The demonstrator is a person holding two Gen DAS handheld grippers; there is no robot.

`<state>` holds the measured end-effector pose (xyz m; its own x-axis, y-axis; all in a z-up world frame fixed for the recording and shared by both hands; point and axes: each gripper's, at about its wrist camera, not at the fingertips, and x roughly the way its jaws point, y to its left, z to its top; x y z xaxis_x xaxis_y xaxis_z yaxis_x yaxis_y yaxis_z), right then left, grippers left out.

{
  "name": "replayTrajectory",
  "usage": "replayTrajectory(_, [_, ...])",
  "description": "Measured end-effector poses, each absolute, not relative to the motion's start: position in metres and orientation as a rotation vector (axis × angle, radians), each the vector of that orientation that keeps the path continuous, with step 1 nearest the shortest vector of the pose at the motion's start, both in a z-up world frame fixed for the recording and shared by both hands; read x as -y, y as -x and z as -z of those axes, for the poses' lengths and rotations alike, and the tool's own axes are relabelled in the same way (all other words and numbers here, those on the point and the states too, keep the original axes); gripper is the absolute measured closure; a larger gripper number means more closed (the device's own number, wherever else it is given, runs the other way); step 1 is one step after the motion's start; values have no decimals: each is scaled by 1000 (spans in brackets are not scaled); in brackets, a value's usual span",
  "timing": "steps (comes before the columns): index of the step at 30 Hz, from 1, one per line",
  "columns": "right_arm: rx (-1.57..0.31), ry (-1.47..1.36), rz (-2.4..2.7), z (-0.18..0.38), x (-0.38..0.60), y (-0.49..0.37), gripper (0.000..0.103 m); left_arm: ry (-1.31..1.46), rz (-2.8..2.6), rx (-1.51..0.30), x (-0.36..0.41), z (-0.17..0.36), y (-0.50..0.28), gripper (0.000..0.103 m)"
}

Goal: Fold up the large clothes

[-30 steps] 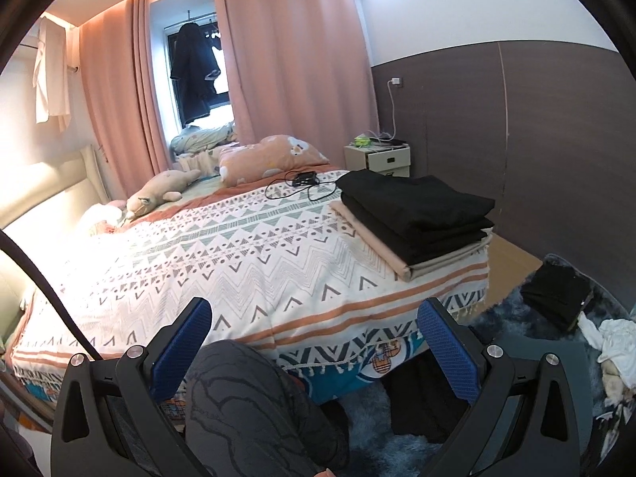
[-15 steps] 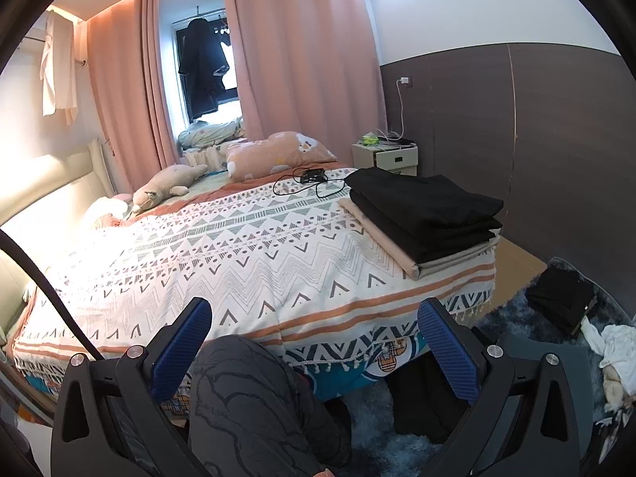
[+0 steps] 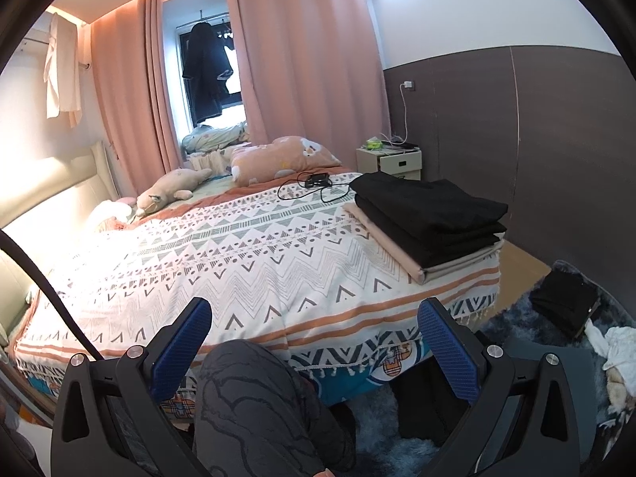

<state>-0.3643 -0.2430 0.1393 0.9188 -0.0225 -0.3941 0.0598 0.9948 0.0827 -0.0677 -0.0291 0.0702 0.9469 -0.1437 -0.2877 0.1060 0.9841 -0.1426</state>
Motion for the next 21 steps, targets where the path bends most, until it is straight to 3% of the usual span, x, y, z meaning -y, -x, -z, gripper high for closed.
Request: replayTrajectory(21, [-404,-75,45,-134,233,364,0,133,115,-294,28,-66,75,0])
